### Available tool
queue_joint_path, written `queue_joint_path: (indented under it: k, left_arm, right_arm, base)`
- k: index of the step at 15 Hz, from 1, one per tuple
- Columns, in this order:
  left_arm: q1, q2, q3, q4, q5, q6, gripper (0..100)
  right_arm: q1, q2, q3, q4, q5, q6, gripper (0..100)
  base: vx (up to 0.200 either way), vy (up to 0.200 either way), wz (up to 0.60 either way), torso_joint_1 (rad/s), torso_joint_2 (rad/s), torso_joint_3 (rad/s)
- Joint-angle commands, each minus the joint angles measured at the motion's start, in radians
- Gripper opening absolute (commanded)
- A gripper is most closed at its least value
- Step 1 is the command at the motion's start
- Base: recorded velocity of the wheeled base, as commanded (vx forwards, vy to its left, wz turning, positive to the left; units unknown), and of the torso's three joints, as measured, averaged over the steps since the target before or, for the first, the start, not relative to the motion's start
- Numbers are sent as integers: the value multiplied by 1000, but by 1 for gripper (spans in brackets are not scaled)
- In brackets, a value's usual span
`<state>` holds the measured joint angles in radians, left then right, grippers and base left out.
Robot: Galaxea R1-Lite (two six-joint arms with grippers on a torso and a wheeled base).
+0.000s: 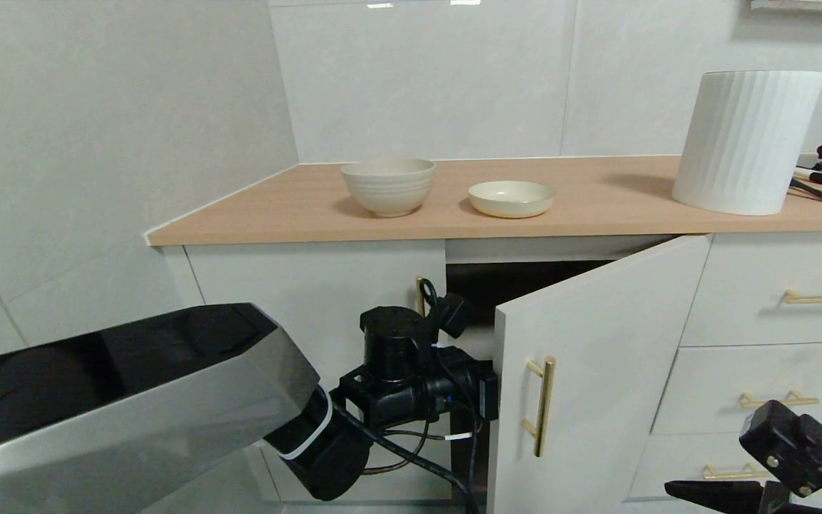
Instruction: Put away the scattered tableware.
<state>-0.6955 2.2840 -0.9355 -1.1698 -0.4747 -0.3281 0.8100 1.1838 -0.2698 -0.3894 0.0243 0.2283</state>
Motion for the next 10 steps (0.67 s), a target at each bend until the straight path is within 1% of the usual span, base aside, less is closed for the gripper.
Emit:
queue_joint_path:
  k: [1, 3, 5, 8, 10]
  left_arm:
    - [-4, -14, -6, 9, 1, 0, 0]
    - [-5, -9, -35, 35, 1, 1, 0]
    - [-21, -9, -72, 82, 1, 0, 0]
    - [-35, -3, -111, 110, 1, 0, 0]
    - [-38, 2, -140, 147, 1, 1, 0]
  right_arm:
    - [1, -43, -6, 1, 0, 0, 100]
    - [1, -43, -3, 1, 0, 0, 100]
    - [1, -44, -3, 1, -1, -1, 100]
    - [1, -44, -3, 1, 0, -1, 100]
    - [1, -44, -3, 1, 0, -1, 100]
  base:
    - [-200, 0, 0, 2, 2, 7]
    - [-200, 0, 0, 10, 2, -2]
    - [0, 0, 0, 0, 0, 0]
    - [0, 0, 0, 0, 0, 0]
    - [0, 0, 0, 0, 0, 0]
